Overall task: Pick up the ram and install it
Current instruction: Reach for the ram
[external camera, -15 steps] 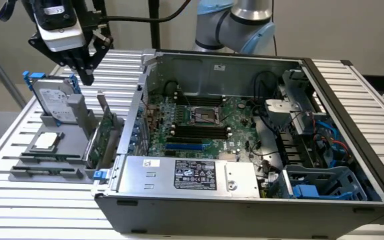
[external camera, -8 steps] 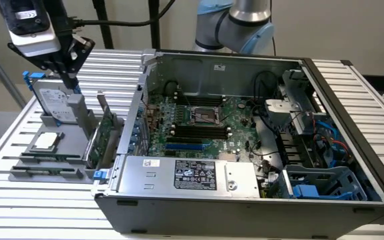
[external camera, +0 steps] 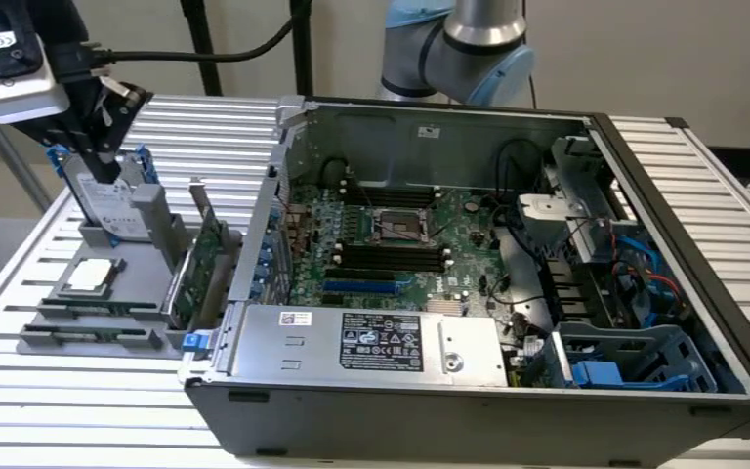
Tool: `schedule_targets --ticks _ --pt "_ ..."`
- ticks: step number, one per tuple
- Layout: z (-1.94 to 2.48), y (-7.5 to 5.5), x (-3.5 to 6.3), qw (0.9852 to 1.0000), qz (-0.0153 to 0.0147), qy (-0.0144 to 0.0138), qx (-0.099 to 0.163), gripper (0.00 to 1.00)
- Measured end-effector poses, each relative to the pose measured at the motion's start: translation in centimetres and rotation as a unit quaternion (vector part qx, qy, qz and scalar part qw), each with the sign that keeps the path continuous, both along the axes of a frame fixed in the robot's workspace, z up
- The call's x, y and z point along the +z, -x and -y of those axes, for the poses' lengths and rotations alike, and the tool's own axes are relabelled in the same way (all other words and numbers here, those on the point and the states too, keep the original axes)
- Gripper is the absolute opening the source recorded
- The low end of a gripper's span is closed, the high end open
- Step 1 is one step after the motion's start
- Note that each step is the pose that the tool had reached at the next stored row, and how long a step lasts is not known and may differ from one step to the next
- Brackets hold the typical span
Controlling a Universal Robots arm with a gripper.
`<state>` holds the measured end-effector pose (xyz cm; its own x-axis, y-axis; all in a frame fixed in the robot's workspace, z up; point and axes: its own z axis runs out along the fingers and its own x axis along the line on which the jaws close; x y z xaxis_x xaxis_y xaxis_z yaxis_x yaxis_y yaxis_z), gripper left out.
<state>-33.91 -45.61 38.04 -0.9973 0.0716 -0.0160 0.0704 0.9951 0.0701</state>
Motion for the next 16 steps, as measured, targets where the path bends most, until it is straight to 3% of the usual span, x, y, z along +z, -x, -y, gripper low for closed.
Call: schedule_targets --ticks 10,16 --pt "0.95 3.1 -0.88 1.0000 -0.0040 0.0018 0.000 0.00" --pt "1.19 5.3 -1.48 1.0000 -0.0065 0.0039 0.000 0.00"
